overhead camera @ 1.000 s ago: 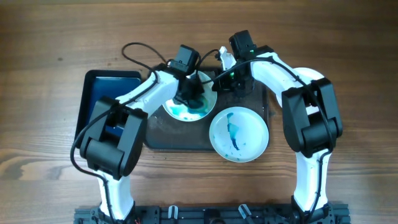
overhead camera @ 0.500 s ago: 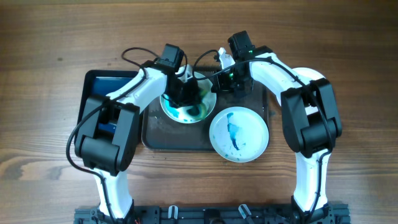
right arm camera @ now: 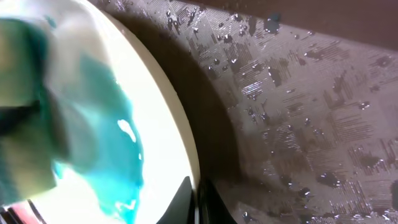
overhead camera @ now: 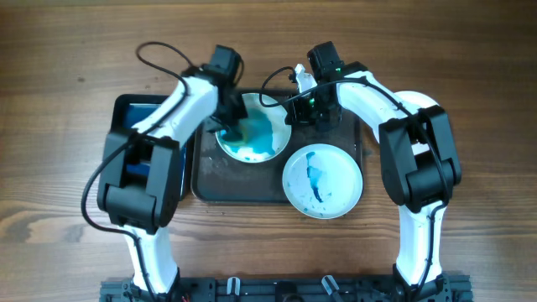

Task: Clean dirty plates on tray and stack at the side
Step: 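Scrub the held plate with the sponge in left gripper, then lift the plate with right gripper and stack it on the side plate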

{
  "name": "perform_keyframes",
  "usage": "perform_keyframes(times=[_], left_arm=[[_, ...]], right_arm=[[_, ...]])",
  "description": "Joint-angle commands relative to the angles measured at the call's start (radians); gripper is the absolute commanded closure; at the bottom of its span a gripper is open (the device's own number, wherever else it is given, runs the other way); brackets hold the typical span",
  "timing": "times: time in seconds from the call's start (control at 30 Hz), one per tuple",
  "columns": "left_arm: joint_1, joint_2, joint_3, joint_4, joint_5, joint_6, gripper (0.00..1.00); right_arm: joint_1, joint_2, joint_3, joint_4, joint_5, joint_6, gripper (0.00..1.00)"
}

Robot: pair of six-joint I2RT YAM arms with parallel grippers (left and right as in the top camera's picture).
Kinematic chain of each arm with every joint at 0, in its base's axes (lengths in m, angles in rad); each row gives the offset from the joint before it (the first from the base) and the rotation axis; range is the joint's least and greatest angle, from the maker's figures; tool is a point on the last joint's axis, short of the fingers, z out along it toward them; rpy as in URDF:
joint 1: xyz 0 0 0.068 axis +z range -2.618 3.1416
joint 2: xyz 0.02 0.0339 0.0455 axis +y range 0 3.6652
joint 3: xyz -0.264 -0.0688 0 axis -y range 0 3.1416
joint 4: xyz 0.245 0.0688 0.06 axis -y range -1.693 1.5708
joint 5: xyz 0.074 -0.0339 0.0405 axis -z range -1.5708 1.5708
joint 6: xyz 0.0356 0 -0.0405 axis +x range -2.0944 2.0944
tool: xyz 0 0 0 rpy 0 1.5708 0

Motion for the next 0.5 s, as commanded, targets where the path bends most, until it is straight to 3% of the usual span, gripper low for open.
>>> perform_keyframes(times=[0.0, 0.17, 0.33, 0.47], left_arm=[[0.052, 0.006, 0.196, -0.195, -0.079, -0.022, 0.96], [0.107, 0.005, 0.415, -0.383, -0.010, 0.057, 0.96], [0.157, 0.005, 0.451, -0.383, -0.003, 0.054, 0.96], [0.159, 0.005, 0.451, -0.371, -0.027, 0.053, 0.96]], right_arm=[[0.004, 0.015, -0.007, -0.023, 0.024, -0.027, 0.96], [0.038, 0.015, -0.007, -0.029, 0.125, -0.034, 0.95], [0.089, -0.018, 0.008, -0.079, 0.255, -0.043, 0.96], [0.137, -0.120, 0.020, -0.115, 0.533, 0.003, 0.96]])
